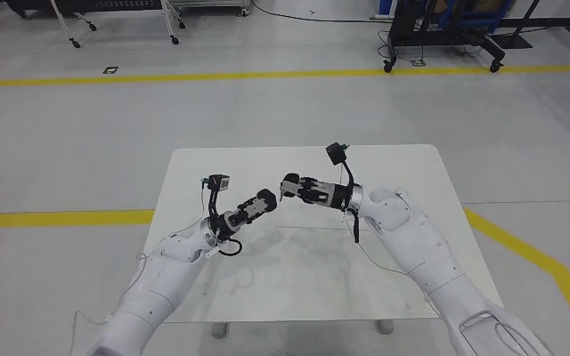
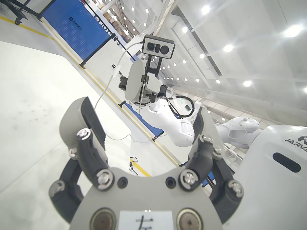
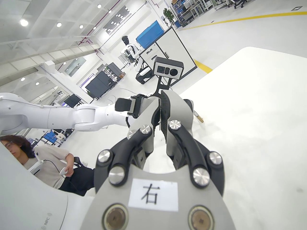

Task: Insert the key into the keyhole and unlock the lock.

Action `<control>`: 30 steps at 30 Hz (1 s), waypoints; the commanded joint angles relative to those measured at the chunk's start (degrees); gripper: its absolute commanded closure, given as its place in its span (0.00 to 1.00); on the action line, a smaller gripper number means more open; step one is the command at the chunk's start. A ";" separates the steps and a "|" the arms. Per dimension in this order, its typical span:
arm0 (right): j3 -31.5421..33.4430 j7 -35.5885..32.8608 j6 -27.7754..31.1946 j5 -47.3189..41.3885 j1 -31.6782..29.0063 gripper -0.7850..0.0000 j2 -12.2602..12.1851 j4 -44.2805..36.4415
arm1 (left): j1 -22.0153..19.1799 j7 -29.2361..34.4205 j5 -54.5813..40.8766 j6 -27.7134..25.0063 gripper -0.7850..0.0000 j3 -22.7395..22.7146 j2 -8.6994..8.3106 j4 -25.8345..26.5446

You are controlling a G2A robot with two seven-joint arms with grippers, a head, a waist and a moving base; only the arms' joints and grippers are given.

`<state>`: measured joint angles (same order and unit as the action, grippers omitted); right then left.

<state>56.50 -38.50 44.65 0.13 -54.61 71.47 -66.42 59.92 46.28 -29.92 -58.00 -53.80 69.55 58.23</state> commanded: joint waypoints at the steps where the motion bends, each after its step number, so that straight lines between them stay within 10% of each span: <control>1: -0.47 0.23 -0.12 -0.26 0.60 1.00 0.21 0.94 | -0.03 0.00 0.11 0.00 0.04 0.03 0.11 -0.09; 5: -1.59 0.05 0.11 -0.93 1.64 1.00 0.63 2.67 | -0.13 0.00 0.22 0.00 0.08 0.13 0.31 -0.45; 15: -3.42 -0.69 0.98 -2.14 3.27 1.00 1.35 5.45 | -0.47 0.00 1.67 0.00 0.82 0.24 0.62 -1.13; 30: -3.67 -2.61 2.85 -3.54 3.44 1.00 1.31 6.22 | -0.49 0.00 4.63 0.00 1.00 -1.00 1.29 -2.39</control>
<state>52.83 -41.03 47.46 -3.43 -51.15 72.79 -60.18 59.44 46.28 -25.45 -58.00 -54.77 70.79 55.90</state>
